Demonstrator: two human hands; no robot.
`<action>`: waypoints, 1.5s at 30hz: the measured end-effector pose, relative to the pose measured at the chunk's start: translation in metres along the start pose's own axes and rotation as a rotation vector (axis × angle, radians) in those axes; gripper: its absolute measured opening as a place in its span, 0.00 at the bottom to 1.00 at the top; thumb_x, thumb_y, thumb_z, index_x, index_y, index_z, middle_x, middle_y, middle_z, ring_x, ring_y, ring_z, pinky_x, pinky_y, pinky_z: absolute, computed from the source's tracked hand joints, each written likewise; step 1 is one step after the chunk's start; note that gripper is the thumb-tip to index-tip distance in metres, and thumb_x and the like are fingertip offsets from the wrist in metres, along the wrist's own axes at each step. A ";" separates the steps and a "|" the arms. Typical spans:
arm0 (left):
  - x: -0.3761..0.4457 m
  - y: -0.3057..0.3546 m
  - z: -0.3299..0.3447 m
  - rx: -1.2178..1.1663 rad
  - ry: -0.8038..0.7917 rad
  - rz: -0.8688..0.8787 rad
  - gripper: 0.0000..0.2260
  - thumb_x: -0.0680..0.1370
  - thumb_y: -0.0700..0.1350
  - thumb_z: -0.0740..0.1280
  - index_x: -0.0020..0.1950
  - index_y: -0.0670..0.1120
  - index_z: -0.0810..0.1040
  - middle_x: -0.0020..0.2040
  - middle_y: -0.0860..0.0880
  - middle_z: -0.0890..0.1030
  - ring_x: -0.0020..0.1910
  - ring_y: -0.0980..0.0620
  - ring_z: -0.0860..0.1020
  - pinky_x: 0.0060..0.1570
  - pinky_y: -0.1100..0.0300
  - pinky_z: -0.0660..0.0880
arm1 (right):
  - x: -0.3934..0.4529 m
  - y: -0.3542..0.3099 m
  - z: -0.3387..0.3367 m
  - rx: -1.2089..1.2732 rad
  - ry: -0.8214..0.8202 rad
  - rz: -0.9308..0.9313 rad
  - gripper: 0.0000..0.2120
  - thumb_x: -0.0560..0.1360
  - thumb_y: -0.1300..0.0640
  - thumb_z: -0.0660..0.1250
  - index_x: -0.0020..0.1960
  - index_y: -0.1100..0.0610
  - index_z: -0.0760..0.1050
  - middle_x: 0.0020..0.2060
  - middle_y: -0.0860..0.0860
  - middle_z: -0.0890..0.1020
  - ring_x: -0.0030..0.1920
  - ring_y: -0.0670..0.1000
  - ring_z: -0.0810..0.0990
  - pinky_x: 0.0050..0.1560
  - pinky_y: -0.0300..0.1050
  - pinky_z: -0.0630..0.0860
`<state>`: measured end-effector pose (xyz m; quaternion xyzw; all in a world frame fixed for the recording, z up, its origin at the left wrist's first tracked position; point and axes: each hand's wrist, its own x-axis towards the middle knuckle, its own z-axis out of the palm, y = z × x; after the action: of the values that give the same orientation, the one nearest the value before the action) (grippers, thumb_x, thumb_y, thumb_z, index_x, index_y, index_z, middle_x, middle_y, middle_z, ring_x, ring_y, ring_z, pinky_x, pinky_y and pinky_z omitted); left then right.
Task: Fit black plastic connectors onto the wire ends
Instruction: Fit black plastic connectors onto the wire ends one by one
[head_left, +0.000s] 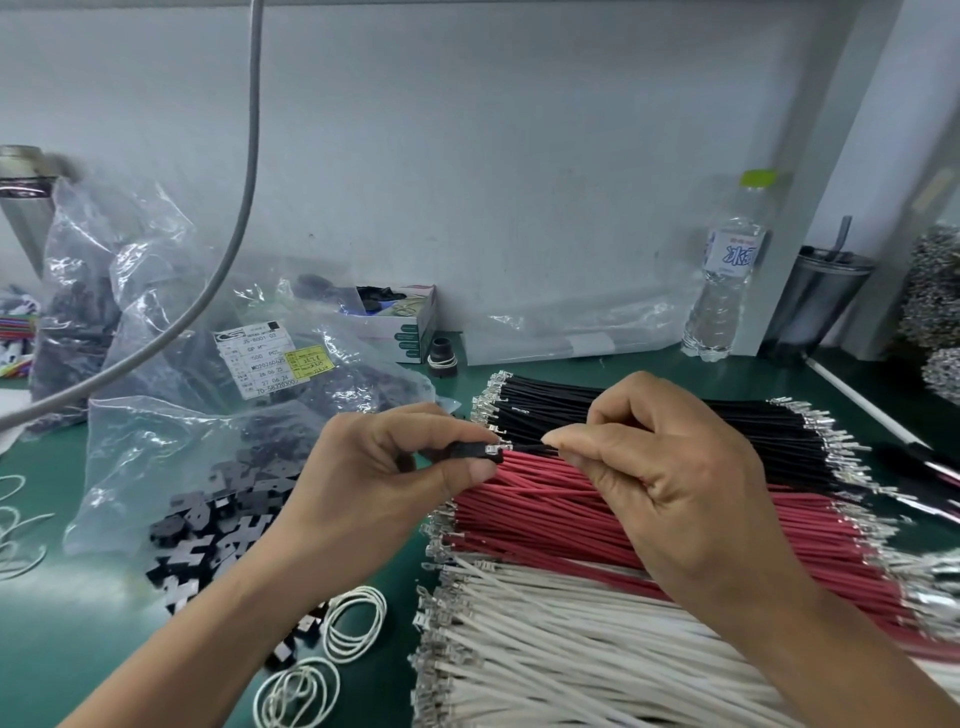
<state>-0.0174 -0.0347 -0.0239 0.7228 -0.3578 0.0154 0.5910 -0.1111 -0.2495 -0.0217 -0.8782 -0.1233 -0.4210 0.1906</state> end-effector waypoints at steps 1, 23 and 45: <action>0.000 0.000 0.000 0.002 -0.014 -0.009 0.10 0.70 0.48 0.77 0.50 0.52 0.89 0.44 0.47 0.86 0.45 0.42 0.82 0.49 0.43 0.79 | 0.000 0.000 -0.001 0.000 -0.002 -0.006 0.08 0.77 0.54 0.70 0.53 0.53 0.87 0.38 0.46 0.75 0.39 0.49 0.75 0.35 0.45 0.75; -0.002 0.004 0.000 0.226 -0.053 0.052 0.08 0.71 0.52 0.75 0.48 0.61 0.88 0.40 0.55 0.84 0.32 0.55 0.74 0.34 0.65 0.71 | -0.005 -0.009 0.012 0.159 -0.105 0.139 0.08 0.77 0.51 0.69 0.50 0.51 0.85 0.40 0.41 0.75 0.39 0.45 0.76 0.37 0.37 0.71; -0.003 -0.002 0.002 0.140 0.075 -0.030 0.09 0.70 0.53 0.76 0.50 0.60 0.87 0.41 0.52 0.86 0.39 0.54 0.83 0.44 0.58 0.81 | 0.004 -0.020 0.004 -0.137 -0.036 0.026 0.03 0.77 0.54 0.72 0.48 0.52 0.84 0.42 0.43 0.76 0.43 0.47 0.74 0.38 0.41 0.73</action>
<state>-0.0193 -0.0353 -0.0272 0.7665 -0.3223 0.0585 0.5524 -0.1131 -0.2299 -0.0161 -0.8981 -0.0858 -0.4103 0.1331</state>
